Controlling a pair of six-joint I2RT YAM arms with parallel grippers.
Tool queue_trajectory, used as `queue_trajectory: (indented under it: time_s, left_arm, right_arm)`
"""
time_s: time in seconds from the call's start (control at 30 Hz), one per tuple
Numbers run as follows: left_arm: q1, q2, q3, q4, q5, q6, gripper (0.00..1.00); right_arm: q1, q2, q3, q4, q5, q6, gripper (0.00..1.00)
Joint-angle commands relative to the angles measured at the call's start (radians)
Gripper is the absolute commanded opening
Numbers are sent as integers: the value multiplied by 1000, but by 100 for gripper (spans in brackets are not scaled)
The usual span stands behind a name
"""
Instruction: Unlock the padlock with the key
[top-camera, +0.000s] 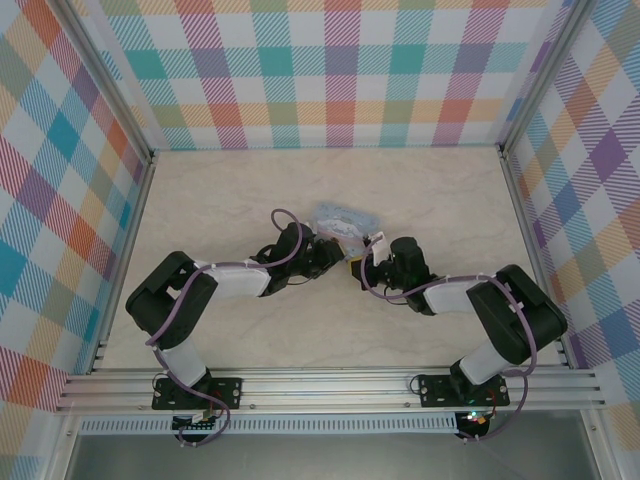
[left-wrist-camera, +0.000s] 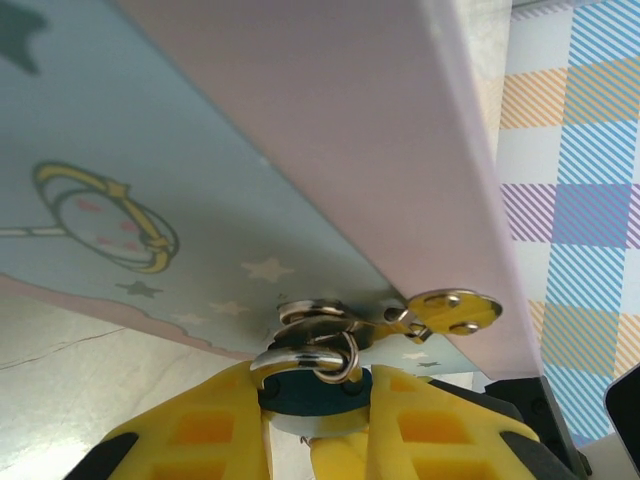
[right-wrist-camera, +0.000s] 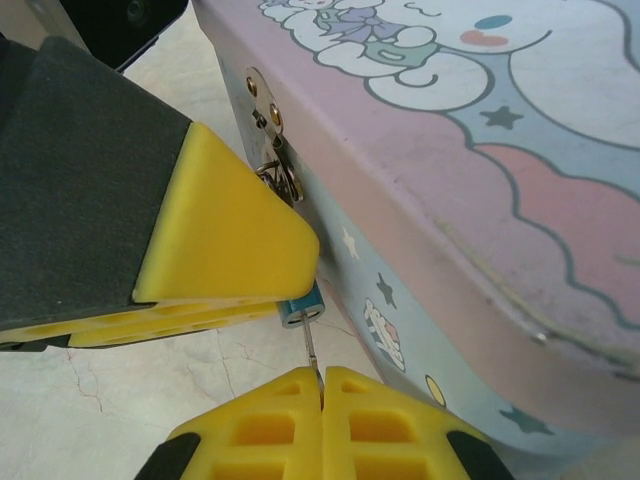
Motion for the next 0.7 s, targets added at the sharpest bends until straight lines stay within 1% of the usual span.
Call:
queue_trajectory:
  time_s: [0.0, 0.3, 0.47, 0.67]
  left_arm:
    - [-41, -9, 18, 61, 161, -11, 15]
    - [-41, -6, 26, 48, 164, -7, 15]
    - [-40, -5, 31, 46, 164, -6, 15]
    - [-40, -4, 31, 40, 165, -5, 15]
  right_arm:
    - [19, 18, 51, 82, 7, -24, 0]
    - [19, -31, 61, 92, 2, -11, 0]
    - [21, -19, 69, 138, -29, 33, 0]
    - [21, -23, 87, 158, -29, 48, 0]
